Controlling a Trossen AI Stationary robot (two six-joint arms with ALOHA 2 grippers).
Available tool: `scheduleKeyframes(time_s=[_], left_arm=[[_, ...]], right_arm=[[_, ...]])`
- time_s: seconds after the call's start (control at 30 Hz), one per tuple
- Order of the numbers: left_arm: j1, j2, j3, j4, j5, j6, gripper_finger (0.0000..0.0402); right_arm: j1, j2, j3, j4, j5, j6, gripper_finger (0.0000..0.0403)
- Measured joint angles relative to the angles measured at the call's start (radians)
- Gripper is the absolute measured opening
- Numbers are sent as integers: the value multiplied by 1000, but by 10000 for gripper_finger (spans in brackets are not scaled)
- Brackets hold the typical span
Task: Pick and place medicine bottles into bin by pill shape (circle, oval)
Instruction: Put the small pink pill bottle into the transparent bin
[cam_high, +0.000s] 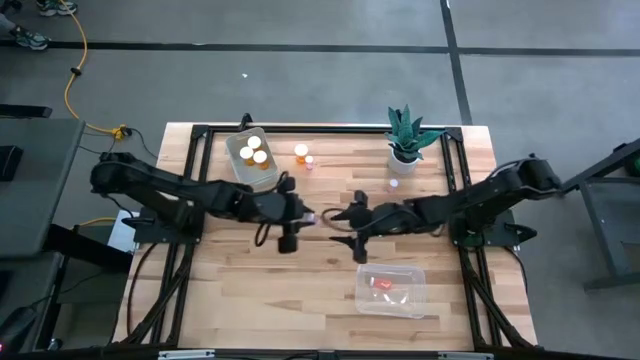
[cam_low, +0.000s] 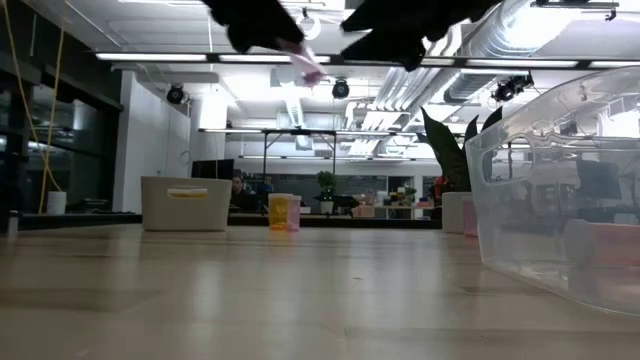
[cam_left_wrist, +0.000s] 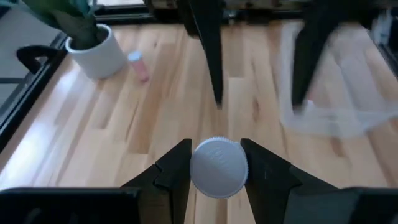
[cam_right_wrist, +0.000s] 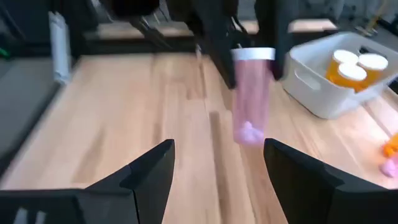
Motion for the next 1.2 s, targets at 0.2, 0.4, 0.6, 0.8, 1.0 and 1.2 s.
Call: scheduleKeyframes(time_s=[0.2, 0.4, 0.6, 0.8, 1.0, 1.2], left_arm=[[21, 79, 62, -32, 3, -2, 117], [18, 104, 76, -13, 21, -22, 117], [19, 106, 74, -13, 26, -47, 117], [18, 105, 74, 16, 23, -47, 117], [18, 105, 74, 42, 25, -47, 117], [19, 105, 74, 41, 26, -47, 117]], right_arm=[[-15, 110, 109, -104, 87, 7, 240], [-23, 139, 160, -126, 117, 9, 240], [-25, 138, 163, -127, 146, 17, 220], [-25, 140, 163, -140, 126, 65, 162], [-24, 140, 163, -146, 125, 78, 131], [-24, 140, 163, -146, 125, 73, 119]])
